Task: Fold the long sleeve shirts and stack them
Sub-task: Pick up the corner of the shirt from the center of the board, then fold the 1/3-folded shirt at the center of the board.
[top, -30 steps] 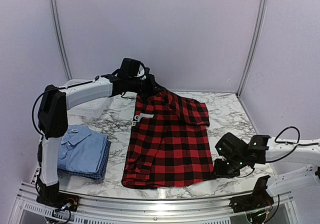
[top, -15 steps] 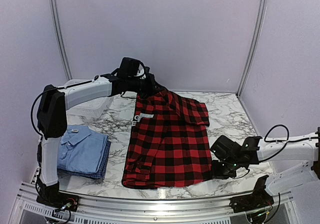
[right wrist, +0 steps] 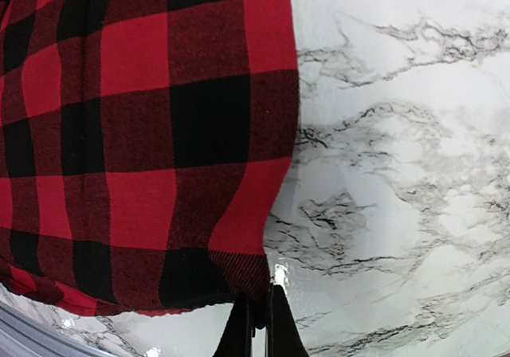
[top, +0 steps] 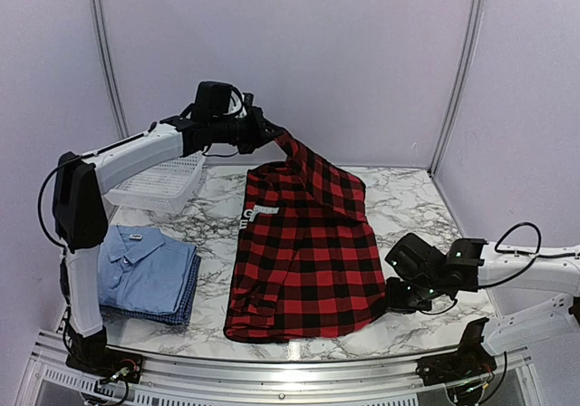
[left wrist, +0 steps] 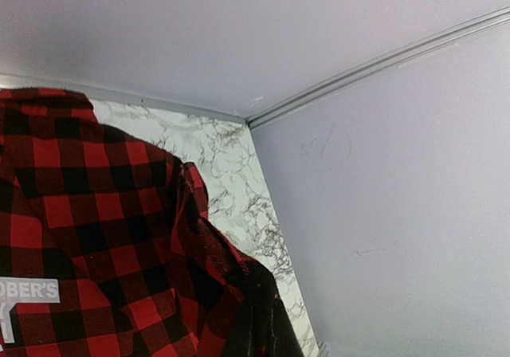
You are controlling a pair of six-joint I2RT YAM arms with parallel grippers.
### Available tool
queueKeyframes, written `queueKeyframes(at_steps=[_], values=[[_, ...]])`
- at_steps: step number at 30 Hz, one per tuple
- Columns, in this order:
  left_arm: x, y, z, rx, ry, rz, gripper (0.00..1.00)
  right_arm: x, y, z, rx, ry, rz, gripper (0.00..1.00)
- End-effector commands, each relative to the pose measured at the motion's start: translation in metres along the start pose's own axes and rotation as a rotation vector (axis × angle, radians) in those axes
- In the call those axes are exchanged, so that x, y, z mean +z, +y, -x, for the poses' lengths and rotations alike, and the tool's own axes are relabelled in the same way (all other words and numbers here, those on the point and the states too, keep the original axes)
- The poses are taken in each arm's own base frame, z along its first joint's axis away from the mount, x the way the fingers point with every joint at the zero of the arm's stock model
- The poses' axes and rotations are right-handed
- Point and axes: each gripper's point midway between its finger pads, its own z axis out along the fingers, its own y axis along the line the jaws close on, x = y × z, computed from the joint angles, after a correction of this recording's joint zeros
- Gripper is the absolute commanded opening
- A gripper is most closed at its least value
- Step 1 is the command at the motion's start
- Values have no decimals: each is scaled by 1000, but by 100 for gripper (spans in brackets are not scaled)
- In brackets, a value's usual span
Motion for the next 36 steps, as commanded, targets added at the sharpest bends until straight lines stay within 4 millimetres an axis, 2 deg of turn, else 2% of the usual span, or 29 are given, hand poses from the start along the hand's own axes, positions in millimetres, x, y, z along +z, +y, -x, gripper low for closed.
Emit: queueKeyframes(at_steps=[1, 7, 12, 21, 28, 31, 36], values=[[-48, -48, 40, 83, -107, -77, 0, -16, 20, 16, -25, -61, 50, 0], [-83, -41, 66, 90, -185, -45, 0, -20, 53, 18, -116, -75, 108, 0], [-110, -23, 85, 83, -234, 2, 0, -13, 78, 13, -200, -53, 141, 0], [-144, 0, 112, 78, -292, 67, 0, -12, 126, 12, -332, -26, 273, 0], [-157, 6, 131, 88, -318, 67, 0, -6, 163, 5, -440, 38, 361, 0], [-156, 5, 140, 100, -325, 60, 0, -1, 176, 2, -470, 67, 383, 0], [-147, 15, 144, 93, -314, 65, 0, 12, 185, -2, -492, 118, 372, 0]])
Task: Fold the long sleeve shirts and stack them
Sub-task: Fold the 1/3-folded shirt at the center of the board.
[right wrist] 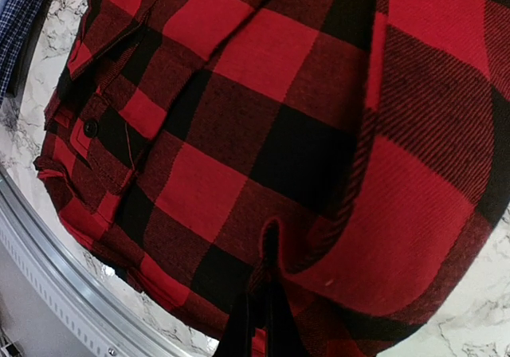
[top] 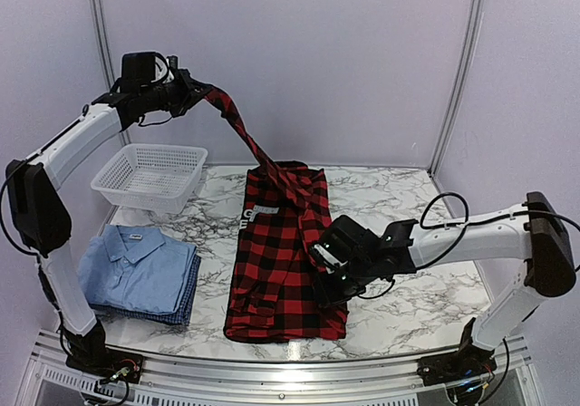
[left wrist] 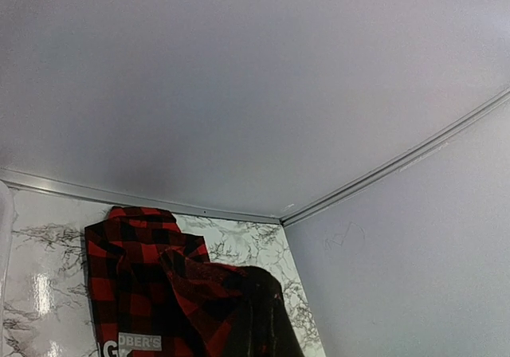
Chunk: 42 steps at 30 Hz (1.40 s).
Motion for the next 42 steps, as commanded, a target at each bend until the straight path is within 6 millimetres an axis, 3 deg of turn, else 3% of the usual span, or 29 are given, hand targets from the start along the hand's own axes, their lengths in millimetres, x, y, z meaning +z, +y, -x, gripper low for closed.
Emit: queueKeyframes(at_steps=[1, 10, 17, 21, 29, 37, 42], values=[[5, -4, 6, 26, 3, -25, 0, 6, 23, 8, -50, 19, 69, 0], [16, 8, 4, 19, 13, -9, 0, 11, 40, 16, -72, 37, 117, 0], [15, 13, 4, 17, 12, -1, 0, -14, 27, 26, -78, -63, 67, 32], [15, 14, 4, 15, 15, 1, 0, -22, 13, 16, -128, -50, 20, 42], [16, 16, 3, 8, 16, 5, 0, -21, 3, -26, -228, -10, 101, 47], [16, 17, 2, 1, 22, 6, 0, -3, -15, -32, -263, -13, 38, 46], [16, 17, 1, -3, 24, 5, 0, -4, -19, -28, -289, -23, -4, 42]])
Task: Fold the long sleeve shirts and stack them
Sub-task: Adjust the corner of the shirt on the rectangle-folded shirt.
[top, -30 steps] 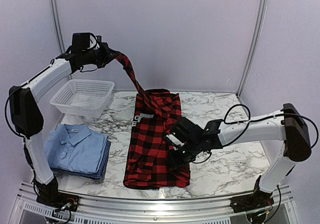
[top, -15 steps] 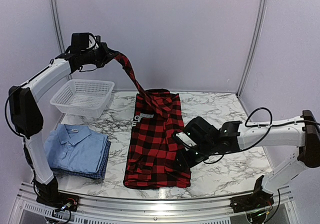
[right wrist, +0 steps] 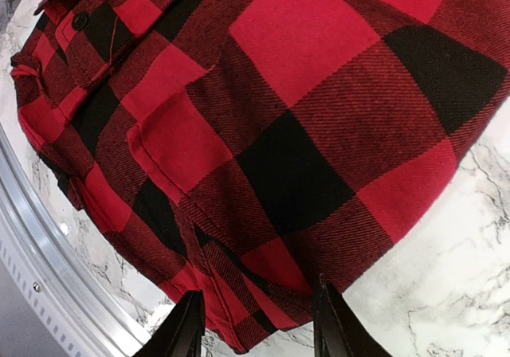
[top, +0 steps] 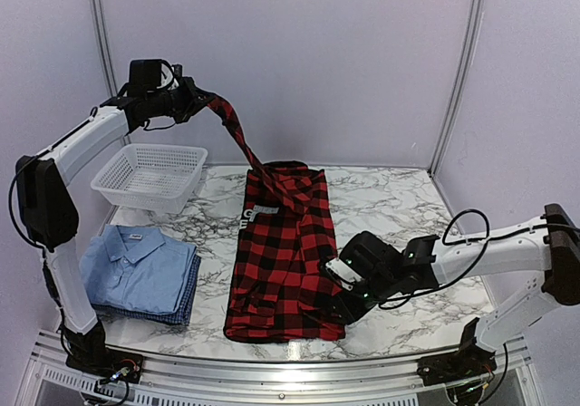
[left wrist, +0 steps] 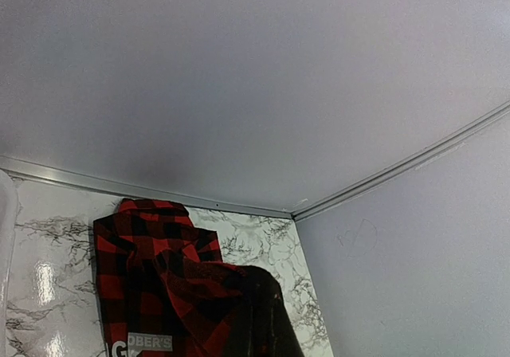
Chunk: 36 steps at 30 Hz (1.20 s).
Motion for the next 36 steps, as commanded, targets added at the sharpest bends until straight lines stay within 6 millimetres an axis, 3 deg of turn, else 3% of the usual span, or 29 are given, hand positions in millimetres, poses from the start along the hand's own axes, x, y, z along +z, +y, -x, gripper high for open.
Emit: queueKeyframes(at_steps=[1, 5, 13, 25, 29, 34, 36], values=[[-3, -6, 5, 11, -3, -19, 0, -2, -2, 13, -52, -46, -44, 42], [-1, -2, 3, 2, 1, -13, 0, -4, -8, 16, -68, -51, -86, 42], [1, -1, 2, -3, 6, -13, 0, 6, -6, 1, -97, 18, -63, 39], [3, 1, 1, -13, 11, -11, 0, -14, 14, 1, -94, 35, 14, 0], [3, 2, 1, -15, 11, -10, 0, -26, 14, 16, -45, -3, -18, 0], [3, 2, 0, -17, 13, -10, 0, -47, 4, 49, 51, -86, -115, 0], [3, 2, 0, -19, 14, -11, 0, -54, 11, 66, 60, -122, -102, 0]])
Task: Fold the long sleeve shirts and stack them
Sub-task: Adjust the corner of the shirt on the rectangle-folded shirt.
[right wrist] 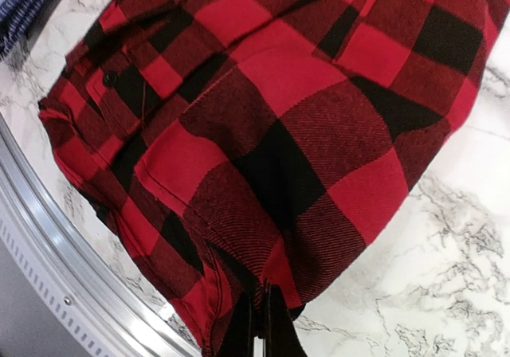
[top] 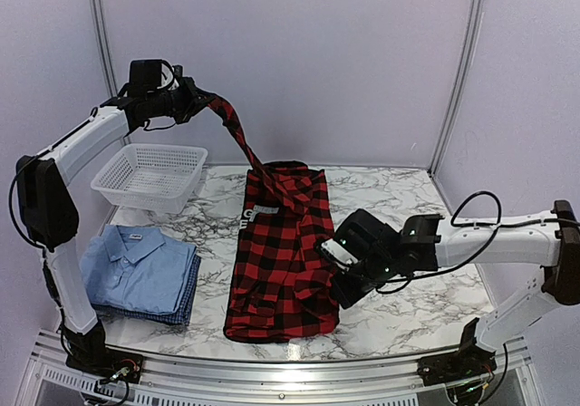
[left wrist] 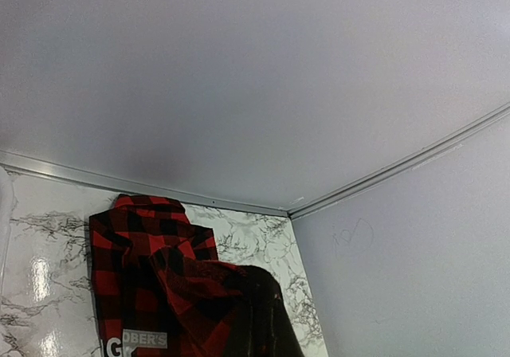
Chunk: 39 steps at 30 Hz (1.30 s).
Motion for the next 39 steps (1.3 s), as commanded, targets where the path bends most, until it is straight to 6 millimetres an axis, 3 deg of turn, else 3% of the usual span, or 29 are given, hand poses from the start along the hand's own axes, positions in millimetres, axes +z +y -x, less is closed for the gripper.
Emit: queueKeyframes(at_steps=[1, 4, 9, 14, 21, 28, 34, 39], values=[[3, 2, 1, 0, 9, -6, 0, -23, 5, 39, 64, -97, -23, 0], [2, 5, -2, -2, 14, -1, 0, -7, 6, 33, 73, -32, -35, 0], [3, 6, -3, -4, 17, 0, 0, 24, 26, -5, 103, 92, 56, 0], [5, 7, -3, -10, 21, -2, 0, 20, 54, -11, 54, 88, 153, 4], [5, 7, -4, -10, 22, -4, 0, 13, 66, -21, -18, 118, 189, 8], [4, 8, -4, -11, 23, -2, 0, 4, 65, -4, -57, 68, 151, 14], [3, 6, -4, -12, 23, -6, 0, -1, 39, 29, -16, -16, -8, 33], [4, 6, -5, -18, 31, -11, 0, 14, 49, 47, -57, -30, -40, 37]])
